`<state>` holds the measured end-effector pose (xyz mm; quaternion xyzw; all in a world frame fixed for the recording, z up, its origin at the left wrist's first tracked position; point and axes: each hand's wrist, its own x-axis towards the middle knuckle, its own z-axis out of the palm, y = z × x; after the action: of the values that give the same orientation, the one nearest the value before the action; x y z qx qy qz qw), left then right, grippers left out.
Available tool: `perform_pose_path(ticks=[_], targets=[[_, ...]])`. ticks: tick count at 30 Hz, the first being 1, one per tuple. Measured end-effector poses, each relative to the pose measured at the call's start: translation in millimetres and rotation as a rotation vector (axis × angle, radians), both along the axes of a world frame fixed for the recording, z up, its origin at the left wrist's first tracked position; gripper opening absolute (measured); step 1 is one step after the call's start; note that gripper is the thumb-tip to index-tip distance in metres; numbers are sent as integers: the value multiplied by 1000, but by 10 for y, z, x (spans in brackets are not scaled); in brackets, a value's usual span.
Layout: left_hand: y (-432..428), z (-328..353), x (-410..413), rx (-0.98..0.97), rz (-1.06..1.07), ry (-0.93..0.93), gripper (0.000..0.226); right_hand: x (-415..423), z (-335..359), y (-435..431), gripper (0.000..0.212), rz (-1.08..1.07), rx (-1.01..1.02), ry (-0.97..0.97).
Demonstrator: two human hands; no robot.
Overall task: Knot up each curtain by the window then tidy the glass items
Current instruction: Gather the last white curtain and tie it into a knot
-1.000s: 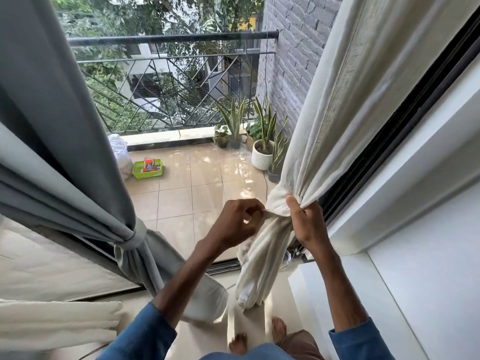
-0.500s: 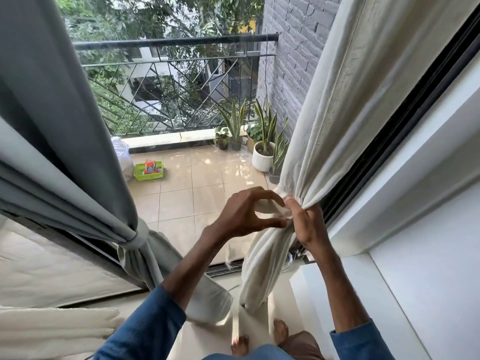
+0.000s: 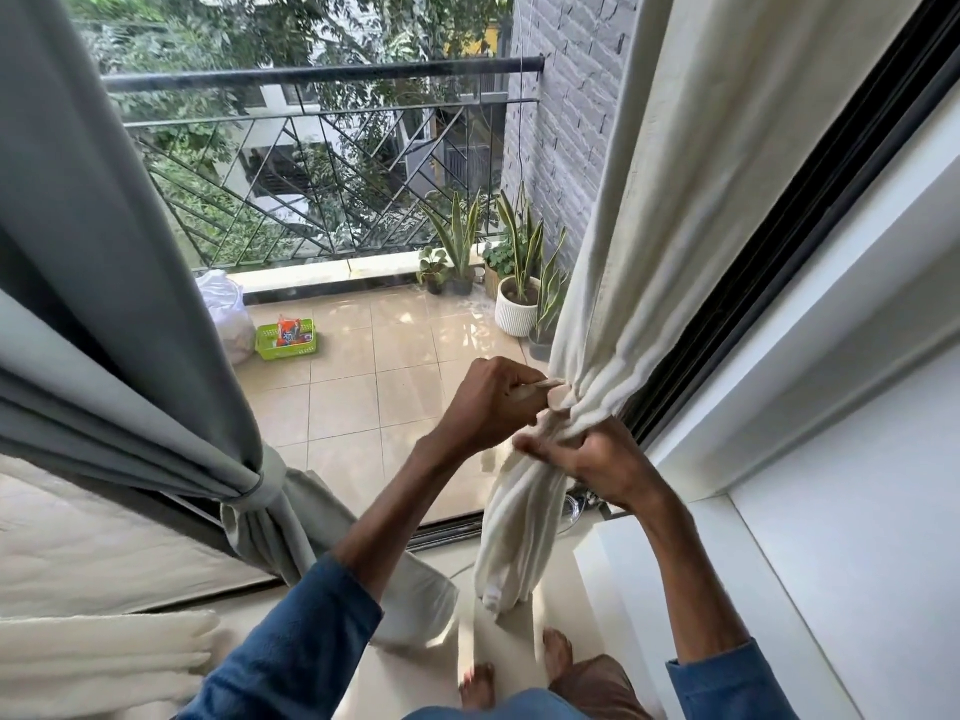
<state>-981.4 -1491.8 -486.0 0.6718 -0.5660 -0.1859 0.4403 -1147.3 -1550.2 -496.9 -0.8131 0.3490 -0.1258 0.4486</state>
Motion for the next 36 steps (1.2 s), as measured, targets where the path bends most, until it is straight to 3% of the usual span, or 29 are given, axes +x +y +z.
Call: perform_pose_path(ticks=[3,5,7,13,18,23,25,28,31,33,36], targets=[[-44,31,4,-14,8,-49,48,23,-126,-14,80,-97,-251,51],[-55,82,-41,-37,-2,-72,44,36,-206,-24,68,-164,-275,16],[-67,113,-66,-38,-30,-94,33,45,-230,-18,57,-222,-245,-13],[-5,124,105,28,-49,-50,46,-12,-301,-50,33,-350,-151,21],[89,11,443,182,53,-244,44,-86,-193,-108,37,-375,-120,17],[-27,65,385,68,78,-395,31,10,-287,-28,45,-285,-34,49],[-69,137,272,14,25,-389,17,61,-291,43,52,-278,-9,34],[-91,215,101,-4,17,-377,31,93,-331,67,66,-257,-6,33],[-113,282,19,53,38,-265,24,64,-391,12,71,-279,5,38],[-130,254,4,52,-43,-261,10,44,-370,-20,66,-309,12,22],[-120,145,5,53,-160,-170,20,43,-317,-50,46,-318,-10,27]])
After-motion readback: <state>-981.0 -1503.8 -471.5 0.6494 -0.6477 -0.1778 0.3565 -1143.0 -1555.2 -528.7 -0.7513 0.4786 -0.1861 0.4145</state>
